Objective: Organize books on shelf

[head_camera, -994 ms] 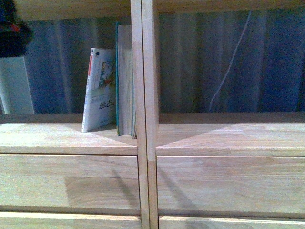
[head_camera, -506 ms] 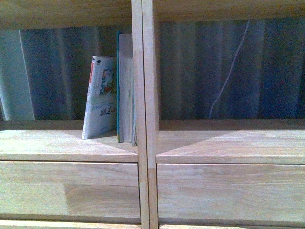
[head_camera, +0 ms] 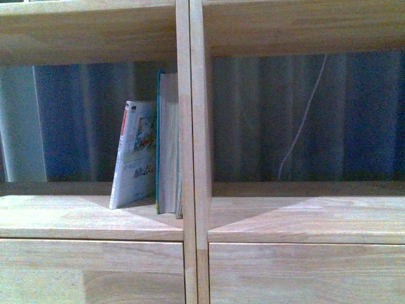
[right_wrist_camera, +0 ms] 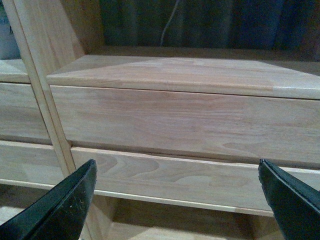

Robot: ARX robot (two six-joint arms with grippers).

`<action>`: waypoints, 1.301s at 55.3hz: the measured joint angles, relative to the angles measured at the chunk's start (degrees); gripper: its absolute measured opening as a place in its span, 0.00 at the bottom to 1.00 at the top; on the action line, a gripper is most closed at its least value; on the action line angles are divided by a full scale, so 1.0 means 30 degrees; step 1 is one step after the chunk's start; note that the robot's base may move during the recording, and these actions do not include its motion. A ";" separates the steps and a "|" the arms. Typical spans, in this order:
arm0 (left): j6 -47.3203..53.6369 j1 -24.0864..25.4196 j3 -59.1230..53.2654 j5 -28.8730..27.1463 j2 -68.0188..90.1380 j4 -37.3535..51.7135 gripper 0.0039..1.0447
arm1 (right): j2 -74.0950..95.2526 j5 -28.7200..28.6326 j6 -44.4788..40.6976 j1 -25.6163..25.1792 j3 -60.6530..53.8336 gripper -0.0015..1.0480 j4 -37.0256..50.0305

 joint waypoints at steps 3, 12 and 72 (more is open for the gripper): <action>-0.0007 0.0459 -0.0175 0.0408 -0.0189 -0.0073 0.08 | 0.0000 0.0000 0.0000 0.0000 0.0000 0.93 0.0000; 0.0066 0.3286 -0.0568 0.3570 -0.0721 -0.0255 0.03 | 0.0000 -0.0007 0.0000 0.0000 0.0000 0.93 0.0000; 0.0073 0.4065 -0.1661 0.3876 -0.1807 -0.0248 0.70 | 0.0000 -0.0007 0.0000 0.0000 0.0000 0.93 0.0000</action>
